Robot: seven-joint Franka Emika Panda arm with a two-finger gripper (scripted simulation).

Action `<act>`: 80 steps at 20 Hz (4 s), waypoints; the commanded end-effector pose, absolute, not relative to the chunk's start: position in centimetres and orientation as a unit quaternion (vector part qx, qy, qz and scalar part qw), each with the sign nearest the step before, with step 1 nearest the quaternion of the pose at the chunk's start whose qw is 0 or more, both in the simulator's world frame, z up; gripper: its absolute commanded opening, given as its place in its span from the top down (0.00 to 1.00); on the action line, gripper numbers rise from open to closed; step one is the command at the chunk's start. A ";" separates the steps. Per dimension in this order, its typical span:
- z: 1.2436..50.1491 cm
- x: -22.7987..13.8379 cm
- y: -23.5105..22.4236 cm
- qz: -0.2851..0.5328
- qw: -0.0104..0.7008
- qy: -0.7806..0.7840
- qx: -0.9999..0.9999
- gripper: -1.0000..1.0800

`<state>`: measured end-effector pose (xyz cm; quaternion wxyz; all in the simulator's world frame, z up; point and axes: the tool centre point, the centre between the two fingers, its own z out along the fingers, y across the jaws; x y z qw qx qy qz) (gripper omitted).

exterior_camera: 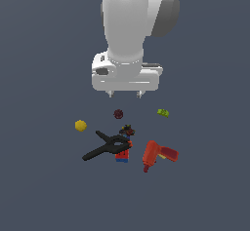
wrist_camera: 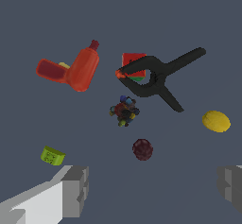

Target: Pick up a designated object from a clutter of objects.

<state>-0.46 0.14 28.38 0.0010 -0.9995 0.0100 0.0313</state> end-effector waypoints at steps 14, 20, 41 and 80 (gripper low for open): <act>28.3 -0.3 -0.6 0.025 0.011 0.010 -1.000 0.04; 27.2 0.0 -0.5 0.024 0.010 0.030 -0.999 0.04; 15.7 1.2 0.8 0.011 0.005 0.250 -0.968 0.04; 3.2 0.2 1.3 0.000 0.000 0.397 -0.918 0.04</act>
